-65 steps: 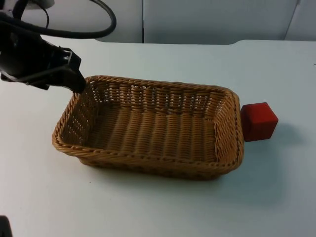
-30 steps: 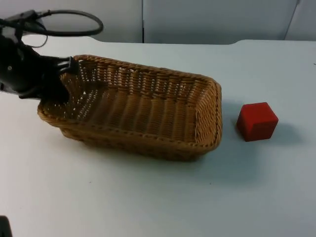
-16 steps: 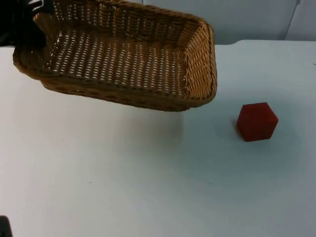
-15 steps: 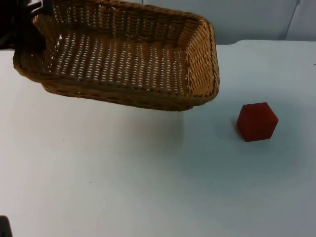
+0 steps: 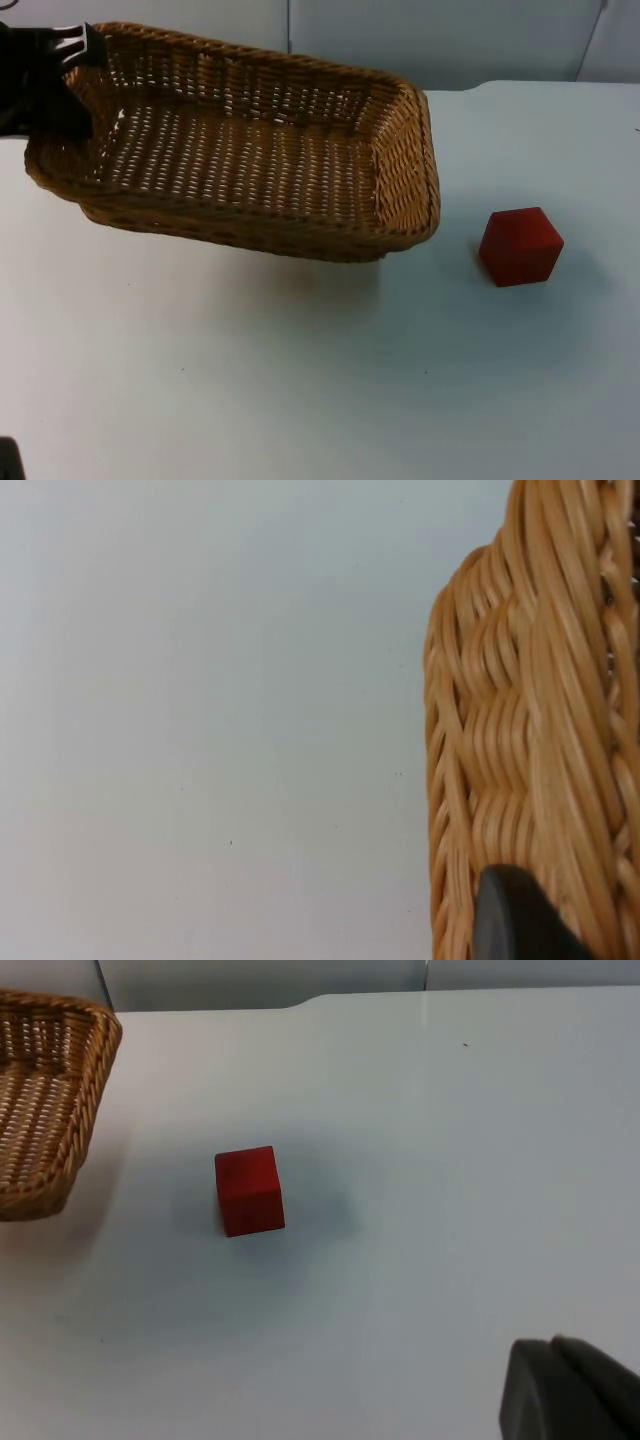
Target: Pick up the basket with the left hand and place the cube into the basket with the right hand.
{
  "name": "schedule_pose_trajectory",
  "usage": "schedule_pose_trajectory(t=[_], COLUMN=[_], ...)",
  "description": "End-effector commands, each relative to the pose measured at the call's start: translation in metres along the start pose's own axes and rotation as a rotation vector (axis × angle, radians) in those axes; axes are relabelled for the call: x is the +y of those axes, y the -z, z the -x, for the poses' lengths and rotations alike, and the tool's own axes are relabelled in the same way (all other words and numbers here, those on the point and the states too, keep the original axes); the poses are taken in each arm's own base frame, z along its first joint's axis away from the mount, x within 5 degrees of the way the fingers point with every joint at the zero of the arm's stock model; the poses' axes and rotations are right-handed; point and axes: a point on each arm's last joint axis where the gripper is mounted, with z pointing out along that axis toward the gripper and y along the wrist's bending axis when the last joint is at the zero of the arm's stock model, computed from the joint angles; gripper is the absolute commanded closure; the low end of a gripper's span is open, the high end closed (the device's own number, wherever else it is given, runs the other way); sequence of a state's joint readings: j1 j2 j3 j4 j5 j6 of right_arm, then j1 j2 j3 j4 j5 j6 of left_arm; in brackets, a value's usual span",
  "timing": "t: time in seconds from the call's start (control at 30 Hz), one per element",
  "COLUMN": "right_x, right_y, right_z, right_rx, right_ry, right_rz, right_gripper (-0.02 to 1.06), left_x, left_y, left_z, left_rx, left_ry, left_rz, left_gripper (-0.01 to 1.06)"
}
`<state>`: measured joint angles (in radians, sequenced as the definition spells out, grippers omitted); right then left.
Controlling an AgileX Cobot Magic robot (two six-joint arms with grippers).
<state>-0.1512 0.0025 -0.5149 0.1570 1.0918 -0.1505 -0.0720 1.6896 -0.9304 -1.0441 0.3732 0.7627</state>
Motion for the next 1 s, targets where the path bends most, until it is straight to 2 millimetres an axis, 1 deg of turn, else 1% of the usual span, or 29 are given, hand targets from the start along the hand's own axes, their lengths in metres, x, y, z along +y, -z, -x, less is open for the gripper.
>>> schedule_pose_trajectory(t=[0.0, 0.97], right_x=[0.0005, 0.0004], right_y=[-0.0005, -0.0005], right_z=[-0.0004, -0.0002], right_rx=[-0.005, -0.007], right_ry=[0.004, 0.004], right_rz=[0.006, 0.006], right_gripper=[1.04, 1.04], left_x=[-0.0034, -0.0033], left_y=[0.0041, 0.0041], left_z=[0.0012, 0.0011], left_rx=[-0.006, -0.005], left_ry=[0.028, 0.021], left_rz=[-0.019, -0.018], left_gripper=[1.05, 1.05])
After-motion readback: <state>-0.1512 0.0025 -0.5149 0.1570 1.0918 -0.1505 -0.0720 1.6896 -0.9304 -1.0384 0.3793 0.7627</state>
